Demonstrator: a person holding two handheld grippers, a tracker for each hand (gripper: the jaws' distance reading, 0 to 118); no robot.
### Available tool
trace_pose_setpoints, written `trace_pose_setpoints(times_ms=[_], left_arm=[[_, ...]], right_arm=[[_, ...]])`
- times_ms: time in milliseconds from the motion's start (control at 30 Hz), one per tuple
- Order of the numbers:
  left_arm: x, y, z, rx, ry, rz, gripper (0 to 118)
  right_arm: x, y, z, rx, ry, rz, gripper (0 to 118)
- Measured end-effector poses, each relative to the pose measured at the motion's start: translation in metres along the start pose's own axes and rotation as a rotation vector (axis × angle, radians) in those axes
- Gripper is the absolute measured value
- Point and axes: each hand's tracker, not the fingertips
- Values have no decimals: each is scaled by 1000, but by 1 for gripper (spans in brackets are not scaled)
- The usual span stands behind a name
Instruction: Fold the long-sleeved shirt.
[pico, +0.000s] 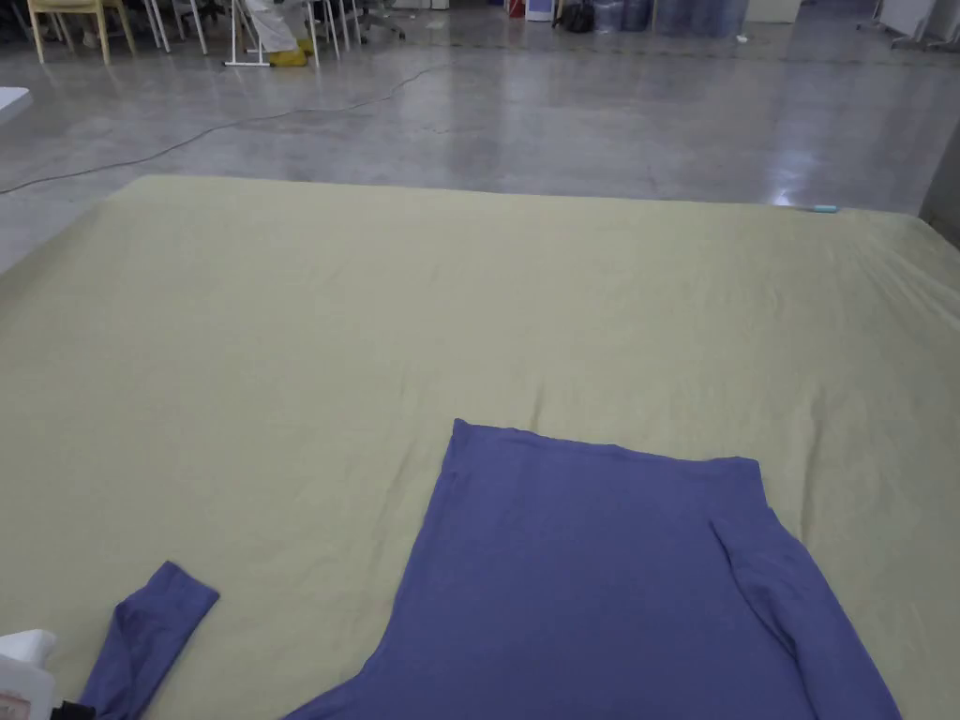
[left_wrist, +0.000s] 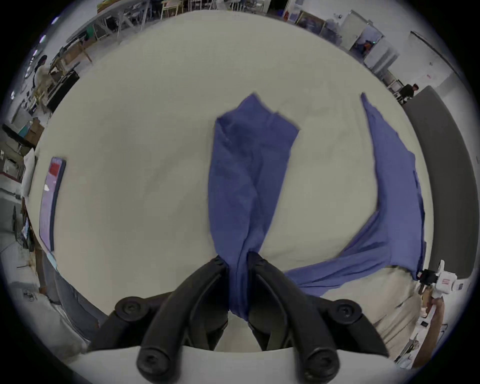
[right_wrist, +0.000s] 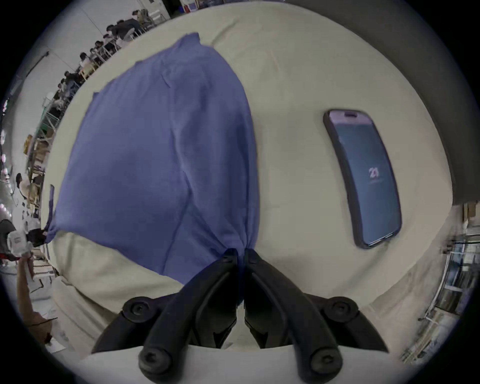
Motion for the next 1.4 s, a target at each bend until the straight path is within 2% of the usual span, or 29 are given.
trace_pose_setpoints(times_ms=[33,67,100,133,167,200,233,267,333,400,467,500,533,567,600,667,767,833,900,933,967,1000,1033,1100,1167,1333,1400], left_arm=[[0,-1,-8,-14,10,13,10],[1,-1,-12,-11,8,22,10],[3,2,-10,7,15,40,10],[5,3,-5,7,21,61,15],[8,3,4,56,22,85,43],[14,2,17,124,17,82,95],[20,0,29,168,-5,58,118],[33,-4,44,318,-106,66,118],[54,-19,58,318,-82,-39,118],[64,-30,86,354,-77,-71,118],[82,-47,92,342,-172,-61,118],[92,-57,90,283,-222,-41,118],[106,-72,86,222,-275,-44,101],[117,-86,82,186,-323,-48,54],[126,-97,76,243,-255,-48,0],[142,-114,56,243,-187,-33,0],[155,-116,24,134,-350,112,0],[157,-117,16,75,-391,235,0],[163,-109,8,104,-407,284,0],[172,-101,5,119,-381,307,36],[174,-96,-2,131,-334,306,96],[178,-94,-12,98,-348,338,118],[179,-91,-10,139,-373,384,118],[190,-85,-24,58,-294,426,118],[198,-83,-35,-9,-299,460,118],[214,-71,-40,25,-166,586,118],[220,-67,-36,22,-98,645,106]], right_arm=[[-1,2,-3,1,8,-2,8],[-4,6,-2,-2,-9,-2,18],[-6,11,1,-14,-22,1,23],[-6,14,8,-21,-19,4,34],[-7,17,17,-13,-44,12,63],[-7,16,35,45,-72,13,101],[-7,17,52,90,-64,26,118],[-8,14,79,221,-18,51,115],[-12,14,107,209,1,79,118],[-24,8,128,247,19,115,118],[-38,1,134,285,57,143,118],[-50,-4,134,280,68,158,115],[-60,-10,133,286,76,180,90],[-71,-16,131,318,87,203,41],[-82,-21,126,339,87,246,3],[-96,-24,106,317,68,289,3],[-109,-19,91,262,157,335,3],[-114,-11,89,262,147,347,3],[-117,-2,87,271,126,386,3],[-118,2,87,276,116,397,3],[-119,5,87,282,112,401,3],[-119,9,87,284,113,400,3],[-120,11,86,284,114,400,3],[-122,16,82,275,121,394,3],[-125,20,77,264,122,396,3],[-138,35,70,239,119,441,3],[-147,44,67,228,110,480,3]])
